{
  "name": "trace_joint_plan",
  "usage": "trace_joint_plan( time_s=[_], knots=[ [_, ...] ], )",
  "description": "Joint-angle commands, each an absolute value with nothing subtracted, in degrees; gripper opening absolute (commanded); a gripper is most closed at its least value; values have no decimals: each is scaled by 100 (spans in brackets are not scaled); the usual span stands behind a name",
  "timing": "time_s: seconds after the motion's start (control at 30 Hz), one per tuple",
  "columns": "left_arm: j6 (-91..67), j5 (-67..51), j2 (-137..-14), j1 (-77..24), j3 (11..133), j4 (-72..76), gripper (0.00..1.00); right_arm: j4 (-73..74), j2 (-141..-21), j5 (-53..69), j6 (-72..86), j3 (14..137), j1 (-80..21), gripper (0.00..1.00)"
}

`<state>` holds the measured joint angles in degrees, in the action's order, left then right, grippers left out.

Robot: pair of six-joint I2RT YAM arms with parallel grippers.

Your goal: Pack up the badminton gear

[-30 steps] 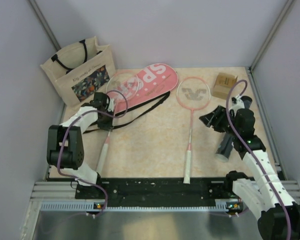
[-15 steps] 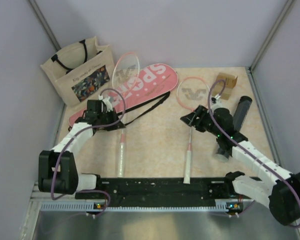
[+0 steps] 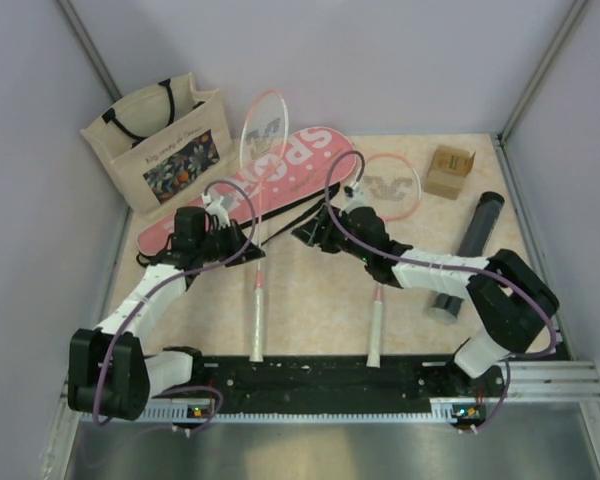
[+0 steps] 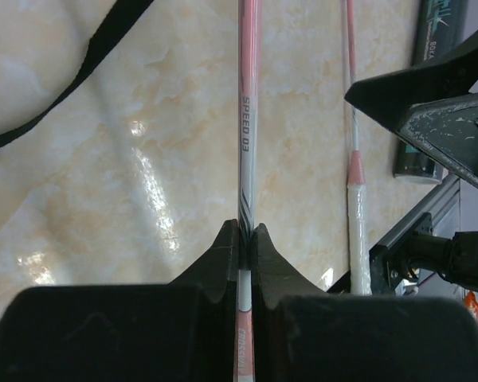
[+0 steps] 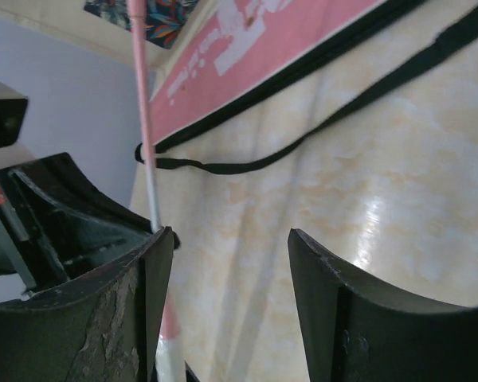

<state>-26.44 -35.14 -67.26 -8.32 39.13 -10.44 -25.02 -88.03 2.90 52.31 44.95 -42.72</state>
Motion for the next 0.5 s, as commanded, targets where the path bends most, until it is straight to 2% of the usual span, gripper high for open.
trace_joint_plan(
  time_s=[0.0, 0.13, 0.47],
  knots=[
    [-2768, -3849, -6452, -940, 3823, -694, 0, -3480, -9359, 237, 5388, 5176, -4614, 59],
    [-2891, -3920, -6285, -1063, 3762, -633, 0, -3480, -9869, 307, 5440, 5598, -4763, 56],
    [-3173, -3973, -6267, -1327, 3682, -439, 0, -3894, -10397, 457, 5818, 5722, -4922, 52]
  ],
)
